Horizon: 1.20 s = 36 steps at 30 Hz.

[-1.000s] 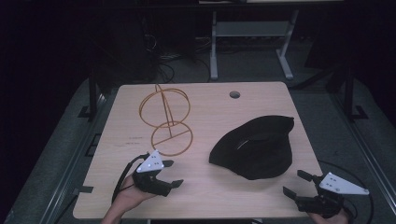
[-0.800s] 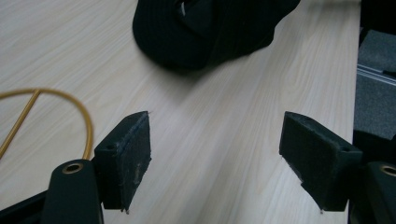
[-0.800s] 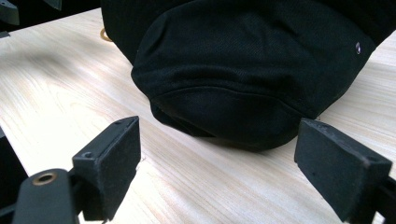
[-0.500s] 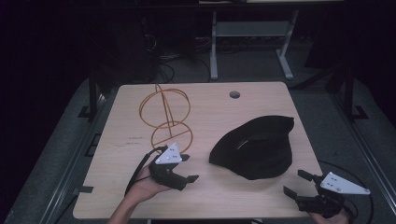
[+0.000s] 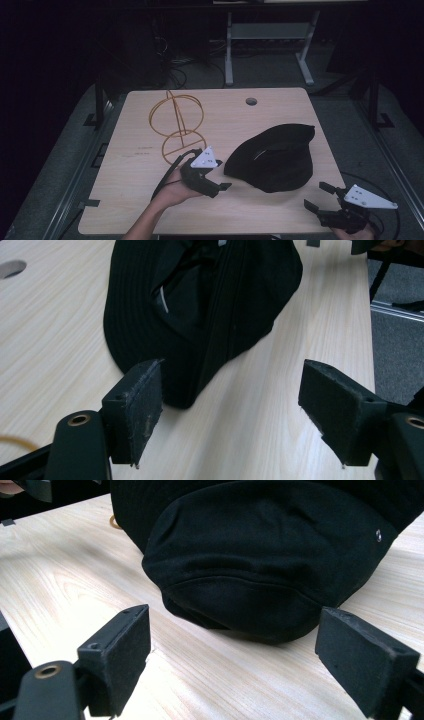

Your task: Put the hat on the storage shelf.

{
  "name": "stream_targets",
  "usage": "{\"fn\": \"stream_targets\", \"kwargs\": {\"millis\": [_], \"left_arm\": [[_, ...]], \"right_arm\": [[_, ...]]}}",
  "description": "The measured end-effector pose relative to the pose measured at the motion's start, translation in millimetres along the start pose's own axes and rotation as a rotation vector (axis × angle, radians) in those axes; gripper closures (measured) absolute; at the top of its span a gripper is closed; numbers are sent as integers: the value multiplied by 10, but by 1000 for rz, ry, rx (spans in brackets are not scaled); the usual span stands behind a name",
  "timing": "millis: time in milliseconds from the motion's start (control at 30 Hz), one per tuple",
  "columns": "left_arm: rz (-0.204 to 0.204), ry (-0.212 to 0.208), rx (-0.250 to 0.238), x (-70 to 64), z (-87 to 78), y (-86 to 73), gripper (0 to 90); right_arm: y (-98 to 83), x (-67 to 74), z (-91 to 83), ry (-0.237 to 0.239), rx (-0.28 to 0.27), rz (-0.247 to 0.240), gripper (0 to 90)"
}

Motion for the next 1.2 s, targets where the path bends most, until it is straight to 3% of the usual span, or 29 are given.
{"fn": "stream_targets", "kwargs": {"millis": [133,367,733,867,967,1200], "left_arm": [[21,-6,17,-24,149,104,265],[21,-7,35,-2,311,146,339],[64,-11,50,-51,532,254,575],[87,-10,24,-105,549,286,762],[101,-33,6,-143,513,298,848],[62,-97,-68,-218,386,279,852]], "right_arm": [[-11,-10,-9,1,-4,1,142],[-14,-21,-12,0,-5,10,142],[-27,-63,5,-4,-9,20,141],[-28,-65,8,-6,-6,17,141],[-25,-68,20,-5,-8,29,140],[30,-69,27,-3,-36,44,139]]}}
Point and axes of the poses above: each handheld gripper's, and its own axes: z roughly forward along the jaws, y roughly out of its top, x roughly to its left, the point moved 6 cm from there along z, roughly forward along the jaws, and after that the axes turned 14 degrees about -z, right-handed, at the moved point
